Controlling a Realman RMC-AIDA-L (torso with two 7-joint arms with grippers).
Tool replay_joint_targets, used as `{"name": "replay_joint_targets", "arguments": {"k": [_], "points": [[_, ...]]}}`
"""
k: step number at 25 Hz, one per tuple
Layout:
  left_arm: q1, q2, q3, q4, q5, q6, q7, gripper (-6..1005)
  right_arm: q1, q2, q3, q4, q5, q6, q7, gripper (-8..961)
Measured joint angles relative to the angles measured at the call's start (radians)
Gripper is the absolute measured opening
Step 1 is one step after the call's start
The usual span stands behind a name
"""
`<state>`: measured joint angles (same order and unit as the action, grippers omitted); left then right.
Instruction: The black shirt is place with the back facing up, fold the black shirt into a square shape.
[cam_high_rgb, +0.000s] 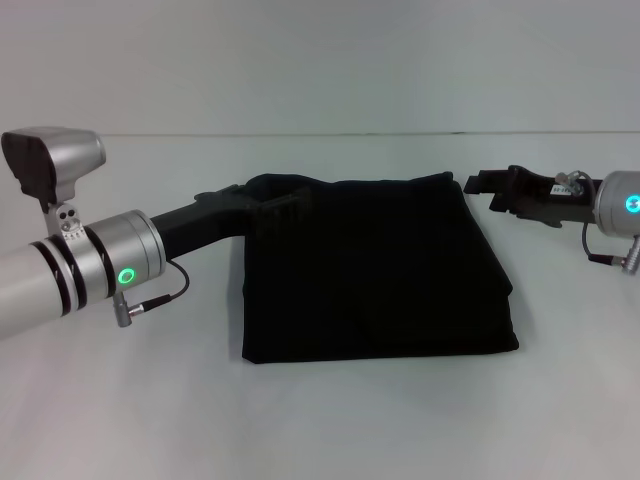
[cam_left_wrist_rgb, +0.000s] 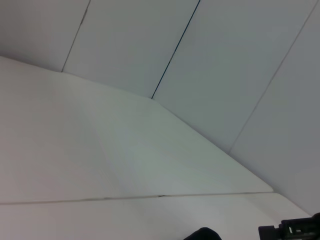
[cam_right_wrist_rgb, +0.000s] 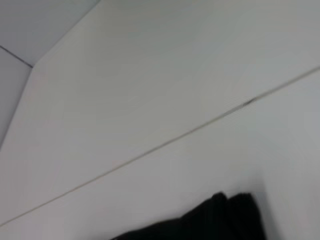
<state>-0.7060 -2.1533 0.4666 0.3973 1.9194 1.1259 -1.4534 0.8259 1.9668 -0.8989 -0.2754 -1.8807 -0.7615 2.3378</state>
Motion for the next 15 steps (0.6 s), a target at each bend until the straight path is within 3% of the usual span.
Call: {"name": "replay_joint_targets", "arguments": {"k": [3,9,15], "points": [[0.0,0.002,-0.002,-0.001,0.0,0.0,0.0,809,0.018,0.007,-0.018,0.005,0.0,0.042,-0.001,519],[0.0,0.004,-0.003,-0.003,-0.003,0.0,-0.002,809,0.064,0.04,-0.106,0.034,0.0,0.137,0.001,514],[0.001,0.004,-0.007,-0.003,-0.003,0.0,-0.005,809,0.081,0.055,-0.121,0.053,0.0,0.159,0.001,509]]}}
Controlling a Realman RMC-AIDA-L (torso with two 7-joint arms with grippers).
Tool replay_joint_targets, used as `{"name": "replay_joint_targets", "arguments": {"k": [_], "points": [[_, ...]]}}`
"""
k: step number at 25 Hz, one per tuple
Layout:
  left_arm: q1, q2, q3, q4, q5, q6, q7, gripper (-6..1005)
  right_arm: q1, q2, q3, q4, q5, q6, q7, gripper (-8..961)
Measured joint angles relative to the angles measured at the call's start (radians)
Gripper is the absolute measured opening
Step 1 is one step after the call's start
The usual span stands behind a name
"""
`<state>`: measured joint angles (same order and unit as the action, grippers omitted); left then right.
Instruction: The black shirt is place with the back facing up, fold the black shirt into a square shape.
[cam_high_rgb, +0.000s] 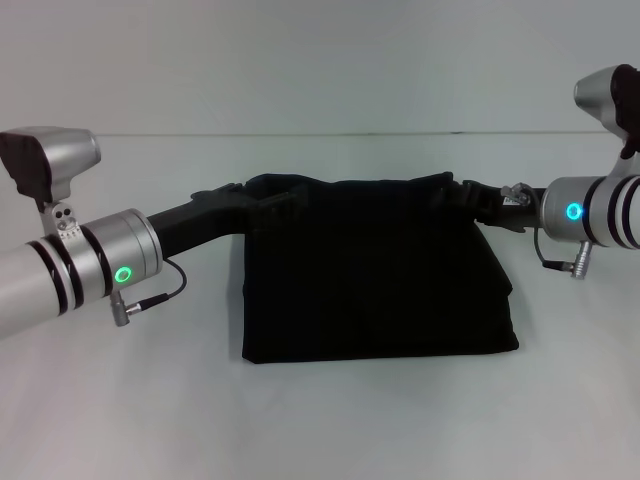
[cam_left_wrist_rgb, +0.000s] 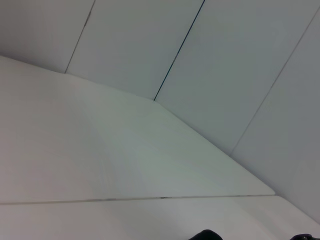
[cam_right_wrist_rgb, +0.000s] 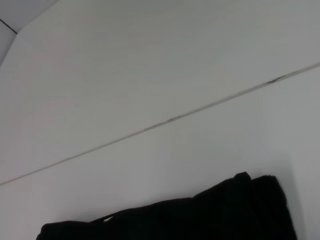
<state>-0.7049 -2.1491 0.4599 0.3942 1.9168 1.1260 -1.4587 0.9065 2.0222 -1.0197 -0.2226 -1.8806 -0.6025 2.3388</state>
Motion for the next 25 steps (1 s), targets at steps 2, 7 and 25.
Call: {"name": "replay_joint_targets", "arguments": {"k": [2,7,25], "points": [[0.001,0.0,-0.003,0.0,0.0,0.0,0.0,809,0.001,0.003,0.0,0.0,0.0,0.012,0.0,507],[0.006,0.0,-0.008,0.0,0.0,0.0,0.0,810,0.002,0.005,-0.001,0.0,0.0,0.027,0.0,503],[0.006,0.002,-0.009,0.0,-0.01,0.0,0.0,809,0.011,0.012,-0.016,0.004,0.0,0.057,-0.002,108]]}}
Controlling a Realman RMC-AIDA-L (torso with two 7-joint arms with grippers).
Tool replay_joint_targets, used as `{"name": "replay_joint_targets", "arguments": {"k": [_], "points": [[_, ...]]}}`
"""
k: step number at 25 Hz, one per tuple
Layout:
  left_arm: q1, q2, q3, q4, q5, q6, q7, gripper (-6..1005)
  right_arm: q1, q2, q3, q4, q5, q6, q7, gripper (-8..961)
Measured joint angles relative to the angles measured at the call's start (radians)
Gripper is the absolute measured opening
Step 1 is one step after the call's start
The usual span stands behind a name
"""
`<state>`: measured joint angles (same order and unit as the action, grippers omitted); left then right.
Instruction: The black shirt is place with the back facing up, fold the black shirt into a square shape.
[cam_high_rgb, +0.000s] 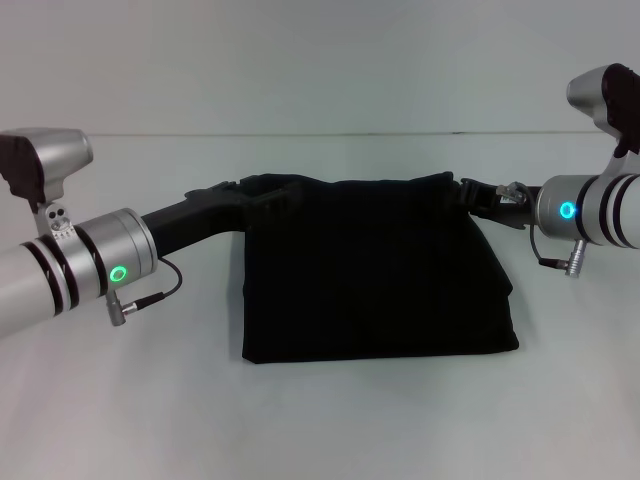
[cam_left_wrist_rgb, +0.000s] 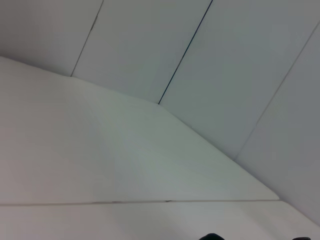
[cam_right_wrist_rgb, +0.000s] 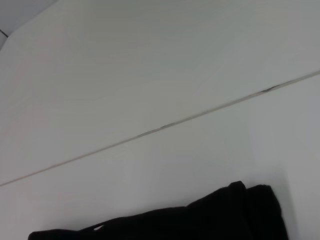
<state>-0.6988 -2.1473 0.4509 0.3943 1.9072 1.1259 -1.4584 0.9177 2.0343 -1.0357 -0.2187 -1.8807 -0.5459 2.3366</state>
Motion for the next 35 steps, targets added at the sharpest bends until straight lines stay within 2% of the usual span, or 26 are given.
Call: {"name": "replay_joint_targets", "arguments": {"k": [21,24,30,35], "points": [[0.001,0.0,0.0,0.0,-0.004,-0.006,0.006,810,-0.024,-0.01,0.008,-0.024,0.003,-0.048,0.003,125],[0.001,0.0,0.0,0.0,-0.005,-0.008,0.006,810,-0.024,-0.011,0.008,-0.024,0.003,-0.048,0.003,201],[0.001,0.0,0.0,0.0,-0.006,-0.009,0.006,809,-0.022,-0.012,0.008,-0.025,0.002,-0.048,0.003,263],[0.001,0.0,0.0,-0.001,-0.006,-0.009,0.006,809,-0.015,-0.01,0.0,-0.025,0.0,-0.051,0.003,213]]}}
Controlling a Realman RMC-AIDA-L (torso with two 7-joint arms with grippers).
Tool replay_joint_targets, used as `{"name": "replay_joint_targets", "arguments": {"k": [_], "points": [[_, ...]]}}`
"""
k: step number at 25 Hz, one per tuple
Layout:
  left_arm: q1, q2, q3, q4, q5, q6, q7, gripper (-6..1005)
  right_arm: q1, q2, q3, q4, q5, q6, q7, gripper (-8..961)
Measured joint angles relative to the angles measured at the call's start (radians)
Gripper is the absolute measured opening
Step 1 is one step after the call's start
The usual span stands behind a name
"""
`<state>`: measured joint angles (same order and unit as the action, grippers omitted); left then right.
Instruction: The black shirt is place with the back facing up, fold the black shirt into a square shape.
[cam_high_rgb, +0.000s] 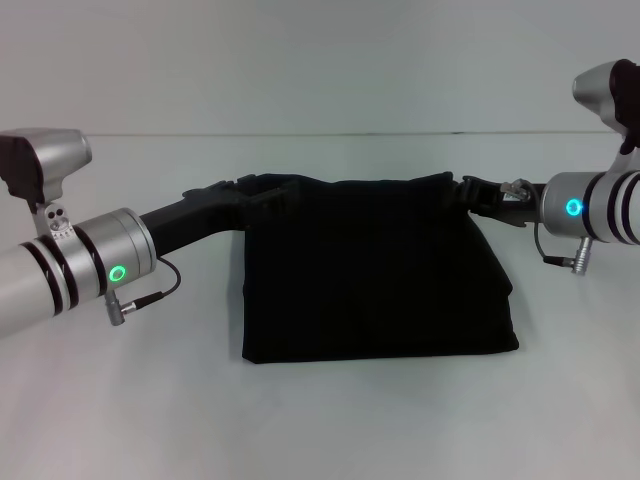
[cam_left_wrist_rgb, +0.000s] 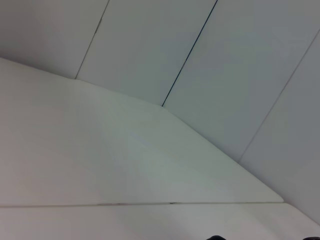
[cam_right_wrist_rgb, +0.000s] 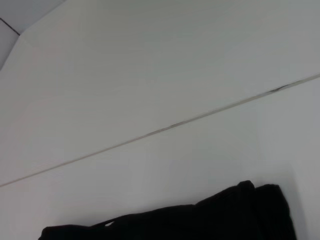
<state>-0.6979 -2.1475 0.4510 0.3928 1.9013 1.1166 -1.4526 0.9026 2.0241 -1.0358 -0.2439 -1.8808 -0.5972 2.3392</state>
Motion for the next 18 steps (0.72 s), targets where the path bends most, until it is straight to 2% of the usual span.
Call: {"name": "replay_joint_targets", "arguments": {"k": [6,11,14,18], "points": [[0.0,0.0,0.0,0.0,0.0,-0.001,0.0,809,-0.001,0.0,-0.001,0.0,0.0,-0.004,0.0,154],[-0.002,0.0,0.0,0.0,0.0,-0.003,0.0,808,-0.006,-0.001,0.001,-0.001,0.0,-0.002,-0.003,32],[-0.002,0.0,0.0,0.0,0.0,-0.004,0.0,808,-0.011,-0.005,0.006,-0.017,0.001,0.0,-0.008,30],[-0.002,0.0,0.0,0.0,0.0,-0.004,0.0,808,-0.017,-0.021,0.008,-0.046,0.002,0.0,-0.004,29]]}}
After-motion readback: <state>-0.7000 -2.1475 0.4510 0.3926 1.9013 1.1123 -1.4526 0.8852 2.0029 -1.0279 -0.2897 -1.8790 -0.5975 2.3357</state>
